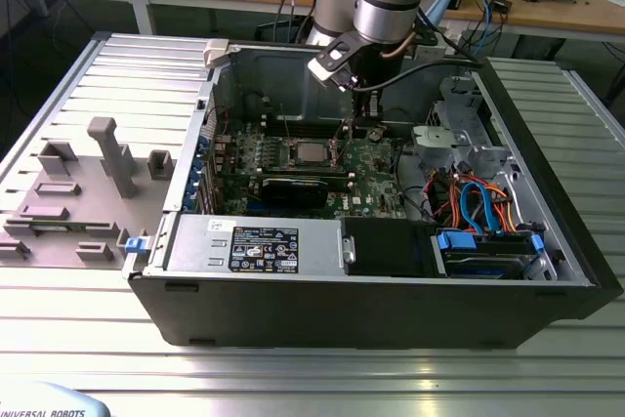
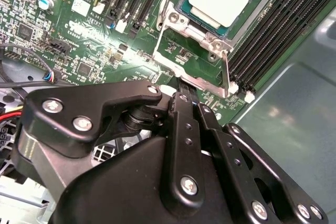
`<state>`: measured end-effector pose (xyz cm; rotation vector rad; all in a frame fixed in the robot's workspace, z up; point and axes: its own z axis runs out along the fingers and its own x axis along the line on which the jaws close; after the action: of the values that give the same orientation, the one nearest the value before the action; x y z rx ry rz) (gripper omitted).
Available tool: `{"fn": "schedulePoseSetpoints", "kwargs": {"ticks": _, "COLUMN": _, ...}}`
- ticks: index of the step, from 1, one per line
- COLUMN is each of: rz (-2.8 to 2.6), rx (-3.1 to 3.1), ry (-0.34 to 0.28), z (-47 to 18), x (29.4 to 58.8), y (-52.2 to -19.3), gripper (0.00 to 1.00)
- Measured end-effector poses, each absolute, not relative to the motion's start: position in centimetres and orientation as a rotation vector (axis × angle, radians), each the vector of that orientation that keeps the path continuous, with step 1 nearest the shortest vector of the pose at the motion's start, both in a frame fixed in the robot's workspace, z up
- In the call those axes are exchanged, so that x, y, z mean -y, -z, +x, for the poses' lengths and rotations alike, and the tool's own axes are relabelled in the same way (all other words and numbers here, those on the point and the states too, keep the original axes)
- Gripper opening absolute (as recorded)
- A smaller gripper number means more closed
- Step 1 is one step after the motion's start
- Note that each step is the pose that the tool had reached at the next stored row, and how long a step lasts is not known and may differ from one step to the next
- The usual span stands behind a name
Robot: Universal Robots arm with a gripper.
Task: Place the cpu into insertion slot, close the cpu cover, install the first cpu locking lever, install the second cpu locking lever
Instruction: 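Close the cpu cover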
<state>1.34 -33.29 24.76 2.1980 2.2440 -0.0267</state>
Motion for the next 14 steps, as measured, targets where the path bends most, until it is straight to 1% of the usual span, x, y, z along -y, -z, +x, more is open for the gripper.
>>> {"fn": "schedulePoseSetpoints", "kwargs": {"ticks": 14, "rz": 2.198, "rx": -2.244, "ry": 0.027, "z": 1.03, "x": 33.29, "y": -24.76, "gripper": 0.11}}
